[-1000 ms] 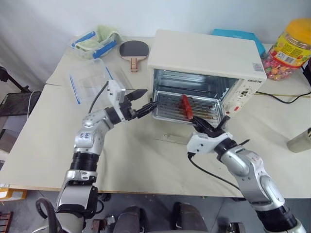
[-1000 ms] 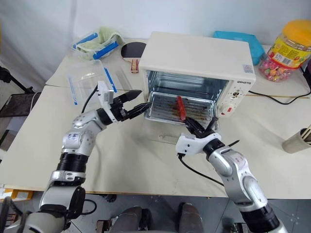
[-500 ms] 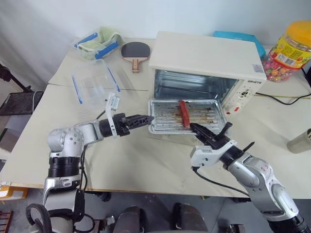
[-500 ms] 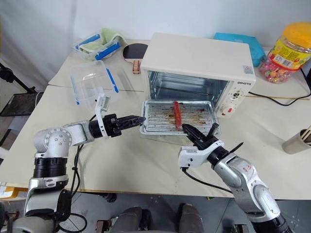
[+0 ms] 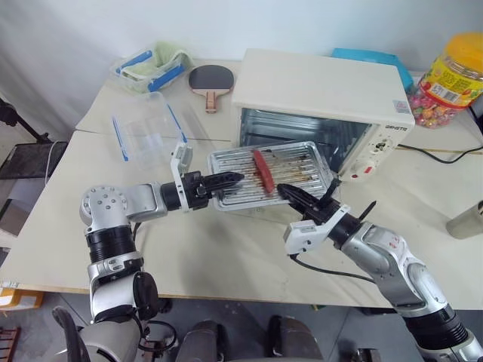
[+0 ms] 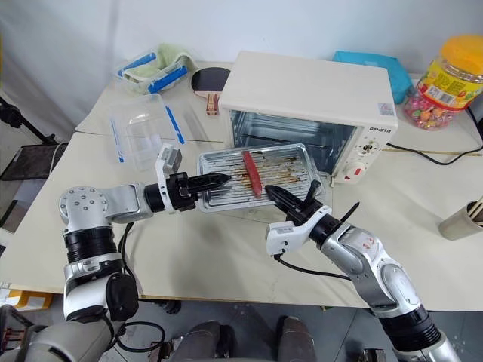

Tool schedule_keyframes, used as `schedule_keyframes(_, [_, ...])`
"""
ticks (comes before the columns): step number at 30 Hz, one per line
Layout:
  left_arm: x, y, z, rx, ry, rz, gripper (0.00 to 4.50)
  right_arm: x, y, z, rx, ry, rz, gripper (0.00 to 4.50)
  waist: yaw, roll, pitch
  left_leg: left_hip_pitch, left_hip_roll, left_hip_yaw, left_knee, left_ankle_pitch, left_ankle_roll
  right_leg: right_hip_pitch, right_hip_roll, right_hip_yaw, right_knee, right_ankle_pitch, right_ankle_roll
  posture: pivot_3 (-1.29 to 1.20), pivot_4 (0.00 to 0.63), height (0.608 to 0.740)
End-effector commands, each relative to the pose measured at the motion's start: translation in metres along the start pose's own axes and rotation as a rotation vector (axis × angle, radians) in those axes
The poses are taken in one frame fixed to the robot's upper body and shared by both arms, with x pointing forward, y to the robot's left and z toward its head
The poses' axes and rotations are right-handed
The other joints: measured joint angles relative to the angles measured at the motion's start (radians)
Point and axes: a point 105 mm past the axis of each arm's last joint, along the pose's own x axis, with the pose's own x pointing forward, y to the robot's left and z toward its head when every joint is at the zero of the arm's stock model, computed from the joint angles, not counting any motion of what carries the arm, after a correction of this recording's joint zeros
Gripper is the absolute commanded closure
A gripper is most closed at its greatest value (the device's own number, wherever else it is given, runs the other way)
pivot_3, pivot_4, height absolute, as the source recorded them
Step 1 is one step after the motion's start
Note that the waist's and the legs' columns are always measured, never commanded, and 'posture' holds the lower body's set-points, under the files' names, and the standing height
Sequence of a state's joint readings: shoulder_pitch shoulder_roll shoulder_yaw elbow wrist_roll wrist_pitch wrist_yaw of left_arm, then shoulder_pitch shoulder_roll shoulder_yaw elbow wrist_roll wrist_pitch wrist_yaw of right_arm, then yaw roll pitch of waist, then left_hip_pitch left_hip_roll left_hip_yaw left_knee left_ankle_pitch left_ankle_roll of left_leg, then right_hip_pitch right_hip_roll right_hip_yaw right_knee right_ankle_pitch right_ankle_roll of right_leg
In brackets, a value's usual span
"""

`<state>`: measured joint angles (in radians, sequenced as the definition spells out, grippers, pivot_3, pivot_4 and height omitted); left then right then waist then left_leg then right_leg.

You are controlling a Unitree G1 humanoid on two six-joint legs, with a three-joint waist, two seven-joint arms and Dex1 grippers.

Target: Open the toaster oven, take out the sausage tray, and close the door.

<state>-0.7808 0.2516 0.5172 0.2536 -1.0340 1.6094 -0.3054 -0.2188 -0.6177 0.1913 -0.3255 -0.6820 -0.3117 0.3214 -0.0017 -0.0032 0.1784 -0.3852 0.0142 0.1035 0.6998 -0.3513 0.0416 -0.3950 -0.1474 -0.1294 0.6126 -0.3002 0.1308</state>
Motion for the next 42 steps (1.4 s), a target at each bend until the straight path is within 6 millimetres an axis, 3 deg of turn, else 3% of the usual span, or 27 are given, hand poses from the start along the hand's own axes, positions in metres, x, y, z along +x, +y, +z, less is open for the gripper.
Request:
schedule_keyframes(1, [0.001, -0.008, 0.005, -0.014, -0.023, -0.041, 3.42, -0.001, -0.010, 0.005, -0.005, -0.030, -0.047, 4.50, 0.000, 0.000, 0.000, 0.000, 0.000, 0.000, 0.000, 0.000, 0.000, 0.000, 0.000, 0.000, 0.000, 0.000, 0.000, 0.00, 0.150, 0.740])
schedule_keyframes(4, [0.003, -0.009, 0.004, -0.060, -0.030, -0.080, 4.35, -0.002, -0.007, 0.003, 0.016, -0.028, -0.041, 4.50, 0.001, 0.000, 0.000, 0.000, 0.000, -0.001, 0.000, 0.000, 0.000, 0.001, 0.000, 0.000, 0.000, 0.000, 0.000, 0.00, 0.150, 0.740])
schedule_keyframes(7, [0.001, -0.019, 0.001, -0.075, -0.005, -0.155, 4.46, -0.004, -0.005, 0.002, 0.175, -0.023, -0.035, 4.50, 0.000, 0.000, 0.000, 0.000, 0.000, -0.001, 0.000, 0.000, 0.000, 0.001, 0.000, 0.000, 0.000, 0.000, 0.000, 0.00, 0.150, 0.740])
schedule_keyframes(8, [-0.001, -0.019, 0.001, -0.079, -0.005, -0.153, 4.50, -0.005, -0.005, 0.003, 0.194, -0.032, -0.020, 3.86, 0.000, 0.000, 0.000, 0.000, 0.000, -0.002, 0.000, 0.000, 0.000, 0.001, 0.000, 0.000, 0.000, 0.000, 0.000, 0.00, 0.150, 0.740])
schedule_keyframes(13, [-0.010, -0.005, 0.004, -0.126, -0.053, -0.080, 4.50, -0.011, -0.019, 0.008, 0.195, -0.097, -0.084, 2.24, 0.000, 0.000, 0.000, 0.001, -0.001, -0.002, 0.000, 0.000, -0.001, 0.002, 0.000, 0.000, 0.000, 0.000, 0.000, 0.00, 0.150, 0.740])
schedule_keyframes(16, [-0.026, -0.004, -0.001, -0.142, -0.070, -0.096, 4.50, -0.030, -0.020, -0.002, 0.183, -0.098, -0.053, 1.29, -0.001, 0.000, 0.000, 0.001, -0.001, -0.003, 0.000, 0.000, -0.001, 0.002, 0.000, 0.000, 0.000, 0.000, 0.000, 0.00, 0.150, 0.740])
schedule_keyframes(23, [-0.061, -0.001, -0.001, -0.194, -0.199, -0.081, 4.50, -0.067, -0.021, -0.034, 0.220, -0.019, -0.001, 1.29, 0.000, 0.000, 0.000, 0.002, -0.001, -0.005, 0.000, 0.001, -0.001, 0.004, -0.001, 0.001, 0.000, 0.000, 0.000, 0.00, 0.150, 0.740])
schedule_keyframes(26, [-0.075, 0.008, -0.009, -0.224, -0.271, -0.045, 4.50, -0.090, -0.015, -0.058, 0.259, 0.050, 0.068, 1.29, 0.001, 0.000, 0.000, 0.005, -0.001, -0.005, 0.000, 0.001, -0.001, 0.007, -0.001, 0.005, 0.000, 0.000, 0.000, 0.00, 0.150, 0.740])
schedule_keyframes(29, [-0.090, 0.011, -0.020, -0.219, -0.343, -0.040, 4.50, -0.114, -0.003, -0.078, 0.328, 0.111, 0.133, 1.86, 0.000, 0.000, 0.000, 0.016, -0.001, -0.007, -0.003, 0.000, 0.000, 0.020, 0.000, 0.010, -0.007, 0.000, -0.001, 0.00, 0.150, 0.740])
schedule_keyframes(32, [-0.104, 0.011, -0.027, -0.207, -0.427, -0.028, 4.50, -0.126, 0.002, -0.087, 0.403, 0.128, 0.157, 2.89, -0.001, 0.000, 0.000, 0.016, -0.001, -0.007, -0.003, 0.000, 0.000, 0.020, 0.000, 0.012, -0.007, -0.001, -0.001, 0.00, 0.150, 0.740])
schedule_keyframes(37, [-0.128, 0.012, -0.041, -0.212, -0.650, -0.003, 4.50, -0.138, 0.022, -0.103, 0.705, 0.158, 0.181, 4.48, -0.002, 0.000, 0.000, 0.017, 0.000, -0.006, -0.002, 0.000, -0.001, 0.021, 0.000, 0.013, -0.007, -0.001, -0.001, 0.00, 0.150, 0.740])
schedule_keyframes(42, [-0.136, 0.009, -0.058, -0.251, -0.850, 0.024, 4.50, -0.130, 0.038, -0.104, 0.972, 0.124, 0.214, 4.48, 0.000, 0.000, 0.000, 0.017, 0.000, -0.006, -0.002, 0.000, -0.001, 0.021, -0.001, 0.013, -0.008, -0.001, -0.002, 0.00, 0.150, 0.740])
